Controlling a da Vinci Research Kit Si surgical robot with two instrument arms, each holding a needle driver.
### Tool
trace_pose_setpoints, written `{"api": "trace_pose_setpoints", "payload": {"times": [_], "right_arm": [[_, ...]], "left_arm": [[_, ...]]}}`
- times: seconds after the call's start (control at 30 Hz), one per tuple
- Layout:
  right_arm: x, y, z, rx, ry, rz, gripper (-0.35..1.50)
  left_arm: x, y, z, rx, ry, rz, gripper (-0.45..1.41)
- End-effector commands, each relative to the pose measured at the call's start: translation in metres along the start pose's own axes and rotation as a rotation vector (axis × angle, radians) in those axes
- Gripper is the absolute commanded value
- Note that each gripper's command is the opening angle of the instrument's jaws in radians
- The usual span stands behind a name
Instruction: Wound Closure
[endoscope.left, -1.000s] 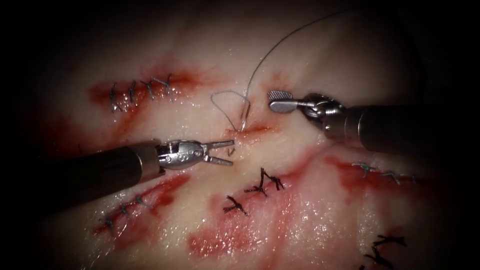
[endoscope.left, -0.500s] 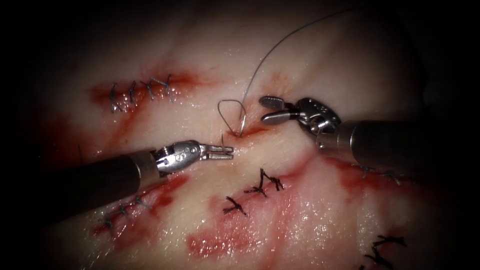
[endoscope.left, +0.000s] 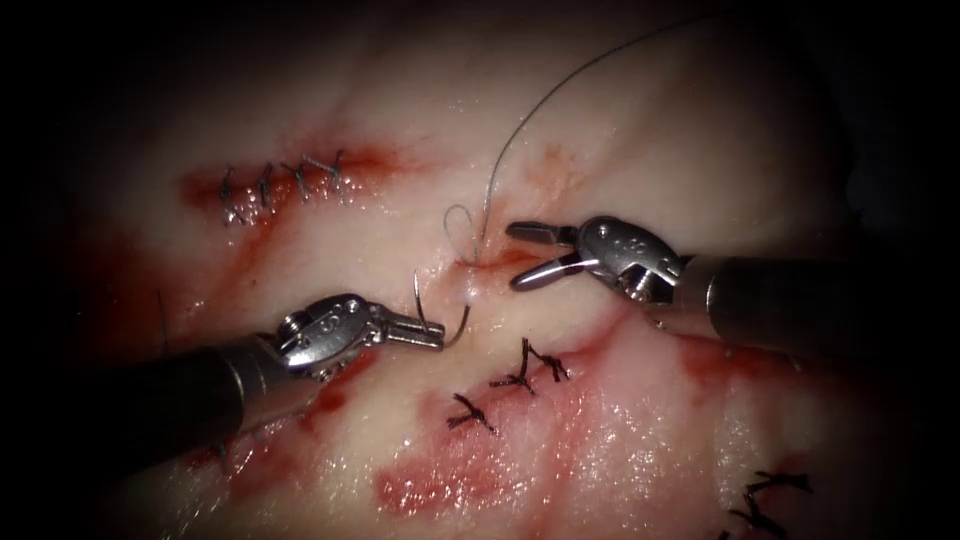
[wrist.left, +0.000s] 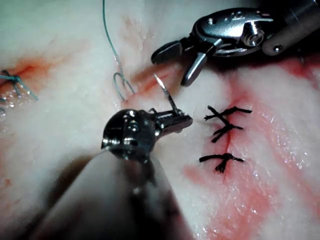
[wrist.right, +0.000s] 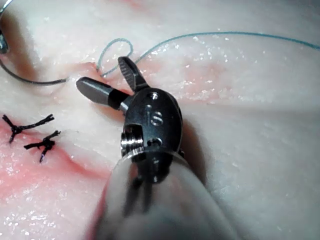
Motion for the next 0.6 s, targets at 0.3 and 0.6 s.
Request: {"api": "trace_pose_setpoints", "payload": {"times": [0.3, 0.6], "right_arm": [[0.0022, -0.002, 0.0027, 0.05, -0.077, -0.172, 1.32], [0.0027, -0.0033, 0.0044, 0.05, -0.114, -0.275, 1.23]], "left_arm": [[0.0023, 0.0023, -0.0017, -0.004, 0.01, 0.065, -0.45], [0.004, 0.0045, -0.0026, -0.011, 0.012, 0.328, -0.45]]}}
